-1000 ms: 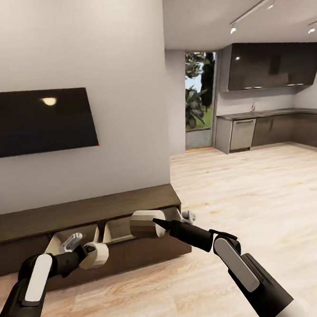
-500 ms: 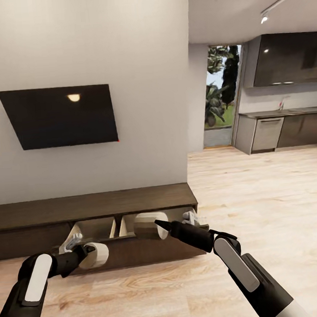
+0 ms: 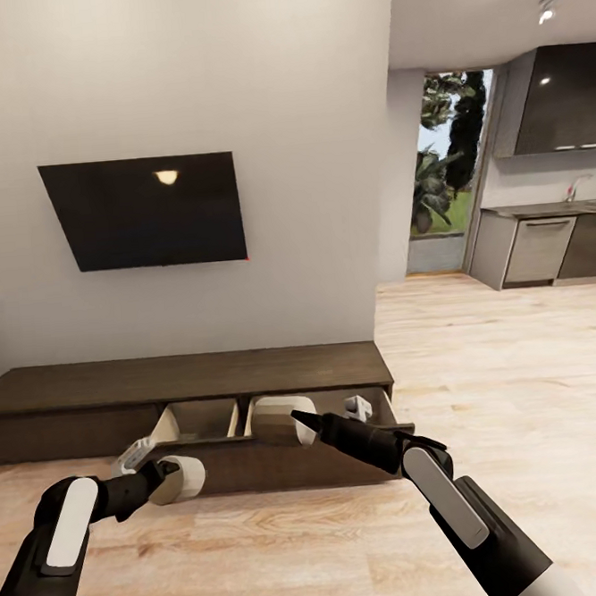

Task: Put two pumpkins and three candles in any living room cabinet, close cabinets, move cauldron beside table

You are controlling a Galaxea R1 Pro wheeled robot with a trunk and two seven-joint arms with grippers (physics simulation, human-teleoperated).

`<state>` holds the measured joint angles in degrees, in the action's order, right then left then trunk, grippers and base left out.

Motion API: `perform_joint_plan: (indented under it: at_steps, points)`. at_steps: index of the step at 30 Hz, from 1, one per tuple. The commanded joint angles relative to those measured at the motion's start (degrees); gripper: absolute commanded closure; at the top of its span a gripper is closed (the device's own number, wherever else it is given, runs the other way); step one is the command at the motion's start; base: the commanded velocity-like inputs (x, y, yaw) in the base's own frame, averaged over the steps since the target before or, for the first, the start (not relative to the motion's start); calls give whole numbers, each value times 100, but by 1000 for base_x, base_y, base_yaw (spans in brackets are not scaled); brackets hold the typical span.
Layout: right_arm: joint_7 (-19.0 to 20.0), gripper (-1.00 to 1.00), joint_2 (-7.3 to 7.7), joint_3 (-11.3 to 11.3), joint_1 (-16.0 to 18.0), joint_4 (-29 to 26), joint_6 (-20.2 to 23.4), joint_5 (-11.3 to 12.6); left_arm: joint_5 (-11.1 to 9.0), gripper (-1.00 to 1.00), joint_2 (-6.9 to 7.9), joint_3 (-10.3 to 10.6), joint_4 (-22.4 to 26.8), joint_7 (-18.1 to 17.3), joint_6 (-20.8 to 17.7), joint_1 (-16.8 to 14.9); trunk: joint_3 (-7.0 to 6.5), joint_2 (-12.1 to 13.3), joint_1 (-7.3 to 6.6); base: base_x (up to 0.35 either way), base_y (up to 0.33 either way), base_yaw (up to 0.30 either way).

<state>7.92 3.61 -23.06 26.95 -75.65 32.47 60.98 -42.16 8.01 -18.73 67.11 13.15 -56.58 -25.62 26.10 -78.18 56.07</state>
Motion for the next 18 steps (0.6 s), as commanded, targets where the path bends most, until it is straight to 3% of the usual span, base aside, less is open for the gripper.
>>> perform_joint_plan:
  at_steps: [1, 18]
  points:
    - [29, 100, 6, -5, 4, -2, -14, 24, -69, 100, -1, -6, 4, 56, -20, -5, -9, 38, -23, 0, 0, 72]
    - [24, 100, 18, -12, 3, -74, -42, 26, -65, 100, -1, 1, 3, 56, -20, -5, -309, 720, -396, 0, 0, 7]
